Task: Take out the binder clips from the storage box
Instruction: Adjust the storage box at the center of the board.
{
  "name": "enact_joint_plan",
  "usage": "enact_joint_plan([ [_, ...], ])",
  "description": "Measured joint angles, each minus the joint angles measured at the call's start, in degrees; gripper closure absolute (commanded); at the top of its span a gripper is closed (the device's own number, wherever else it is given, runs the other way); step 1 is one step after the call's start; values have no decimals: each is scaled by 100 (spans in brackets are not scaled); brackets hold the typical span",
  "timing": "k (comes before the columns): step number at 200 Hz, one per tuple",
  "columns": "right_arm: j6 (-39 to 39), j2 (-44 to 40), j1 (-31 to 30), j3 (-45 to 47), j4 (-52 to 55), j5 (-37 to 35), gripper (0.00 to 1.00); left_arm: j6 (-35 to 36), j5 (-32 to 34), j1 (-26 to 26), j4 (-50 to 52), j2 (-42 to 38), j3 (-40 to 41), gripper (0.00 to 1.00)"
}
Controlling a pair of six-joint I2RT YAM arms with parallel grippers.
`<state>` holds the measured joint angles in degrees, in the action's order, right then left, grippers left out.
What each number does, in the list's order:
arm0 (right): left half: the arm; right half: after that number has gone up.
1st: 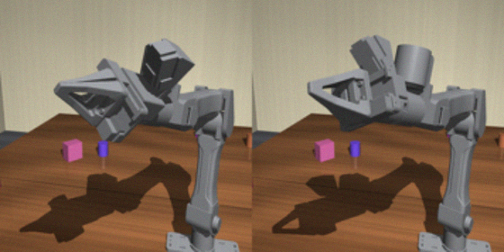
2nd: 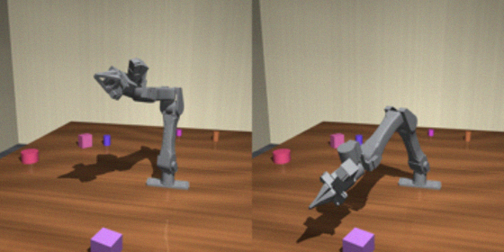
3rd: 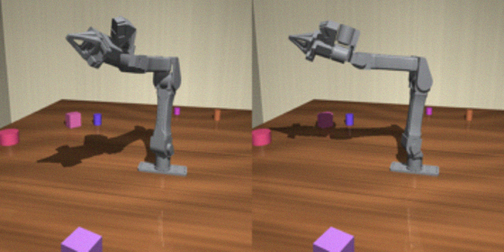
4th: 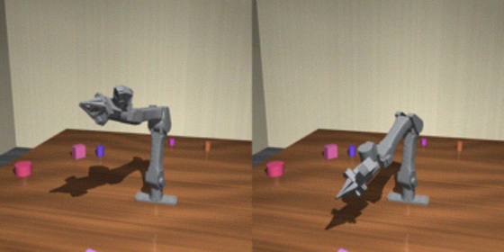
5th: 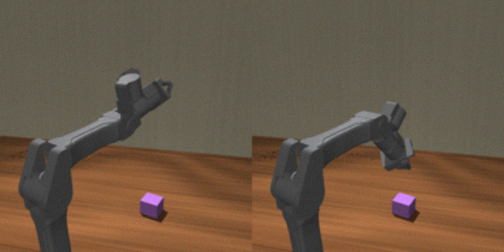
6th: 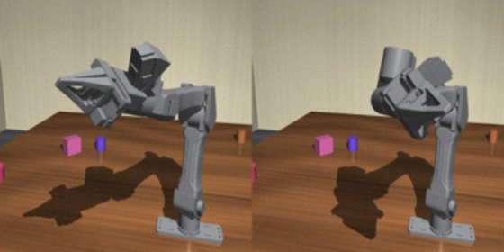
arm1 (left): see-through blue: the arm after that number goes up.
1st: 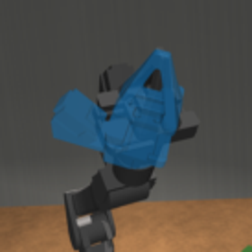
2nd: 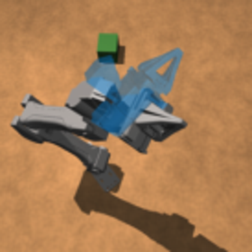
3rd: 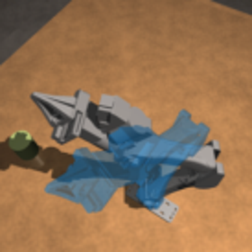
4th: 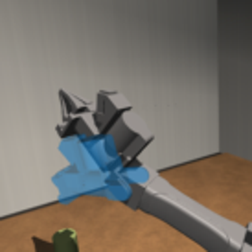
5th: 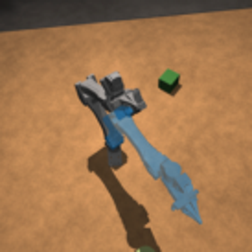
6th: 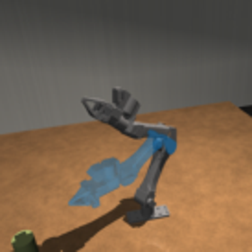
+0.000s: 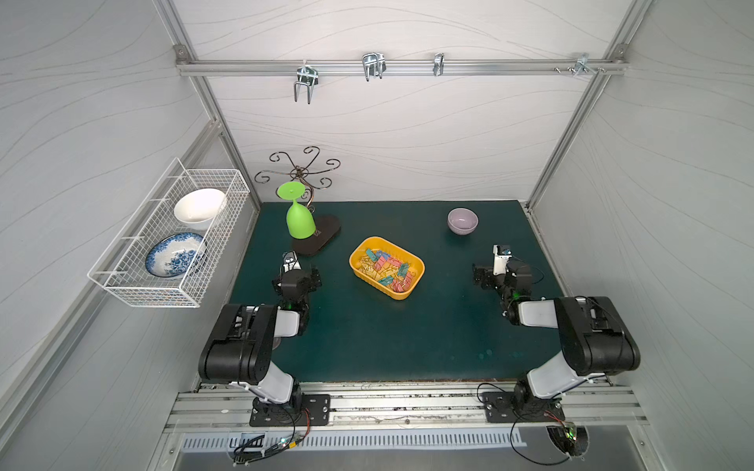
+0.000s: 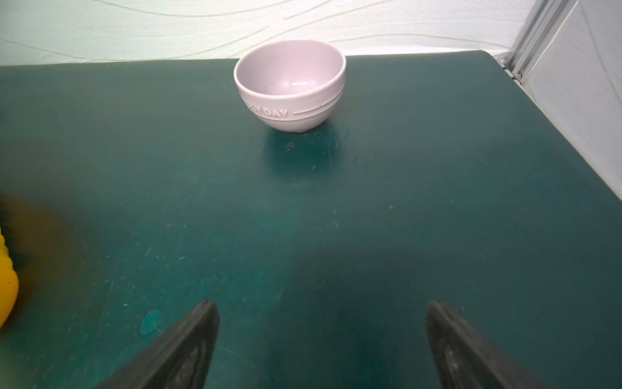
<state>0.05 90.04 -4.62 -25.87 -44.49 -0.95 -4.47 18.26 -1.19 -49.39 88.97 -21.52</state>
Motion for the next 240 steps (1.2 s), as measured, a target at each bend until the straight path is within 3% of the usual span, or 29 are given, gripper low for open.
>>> enact_joint_plan([
  [114,-2,0,0,0,-2,2,1,33,81,-52,26,-15,-2,1],
  [143,-24,-92,-55,2,96,-57,1,96,66,-109,621,-525,-20,2],
  [162,240,-640,-61,-238,1220,-299,1,-17,61,-114,1259,-1082,-142,1],
  [183,1172,-1403,177,-1231,3073,-280,1,-420,85,-111,2444,-1823,-457,1],
  [200,1834,-1902,605,-2133,4218,280,1,-835,83,-107,3547,-2439,-892,1],
  [214,2159,-2168,879,-2479,4695,1023,11,-1261,107,-107,4297,-2791,-1263,1],
  [240,2769,-2277,614,-2430,5453,2264,21,-2264,-59,-26,5862,-3338,-1801,1],
])
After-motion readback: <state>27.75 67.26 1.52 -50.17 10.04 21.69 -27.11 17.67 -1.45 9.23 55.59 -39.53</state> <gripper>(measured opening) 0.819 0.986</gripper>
